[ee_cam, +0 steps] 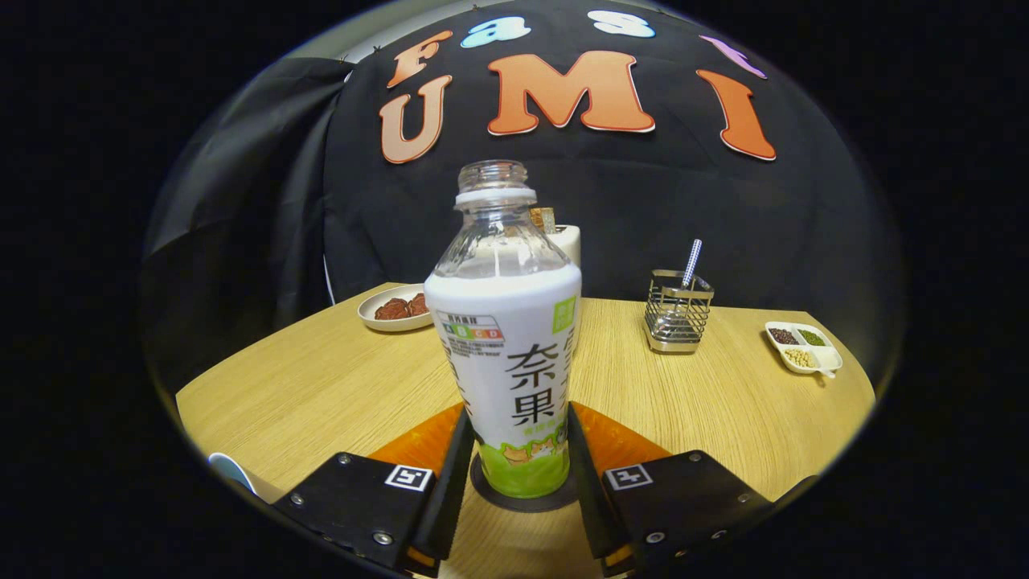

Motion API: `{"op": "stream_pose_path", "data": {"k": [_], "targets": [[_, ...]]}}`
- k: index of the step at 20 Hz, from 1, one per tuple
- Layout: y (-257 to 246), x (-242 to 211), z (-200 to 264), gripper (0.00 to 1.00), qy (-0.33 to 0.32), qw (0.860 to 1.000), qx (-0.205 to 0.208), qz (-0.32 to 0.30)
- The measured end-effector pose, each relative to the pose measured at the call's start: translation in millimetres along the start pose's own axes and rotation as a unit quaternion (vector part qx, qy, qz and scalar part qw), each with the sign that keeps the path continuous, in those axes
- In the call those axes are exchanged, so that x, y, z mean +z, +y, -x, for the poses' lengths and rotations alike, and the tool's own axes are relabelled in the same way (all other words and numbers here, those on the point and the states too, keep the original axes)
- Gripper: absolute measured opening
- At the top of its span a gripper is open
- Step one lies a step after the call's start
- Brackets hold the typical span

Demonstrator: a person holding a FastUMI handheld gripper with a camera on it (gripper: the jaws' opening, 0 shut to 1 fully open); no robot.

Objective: Take the bottle from table, then pour the juice into the cup, finally place the bottle on the coaster

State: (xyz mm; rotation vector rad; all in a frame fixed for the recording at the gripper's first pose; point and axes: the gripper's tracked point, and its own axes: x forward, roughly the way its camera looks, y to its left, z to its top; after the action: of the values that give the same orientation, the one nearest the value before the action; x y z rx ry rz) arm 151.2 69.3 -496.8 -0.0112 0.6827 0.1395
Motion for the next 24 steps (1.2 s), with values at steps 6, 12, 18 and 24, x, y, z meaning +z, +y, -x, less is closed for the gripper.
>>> {"op": "stream_pose_path", "data": {"k": [6,12,18,24], "targets": [[-7.2,0.7,8.0,0.72,0.008,1.000,-0.014,0.000],[-11.9,13.9,41.2,0.89,0.012,1.000,-0.017,0.001],[-10.7,73.3,112.8,0.93,-0.043,0.998,-0.021,0.031],[-4.7,154.7,196.0,0.96,-0.143,0.986,-0.046,0.067]]}}
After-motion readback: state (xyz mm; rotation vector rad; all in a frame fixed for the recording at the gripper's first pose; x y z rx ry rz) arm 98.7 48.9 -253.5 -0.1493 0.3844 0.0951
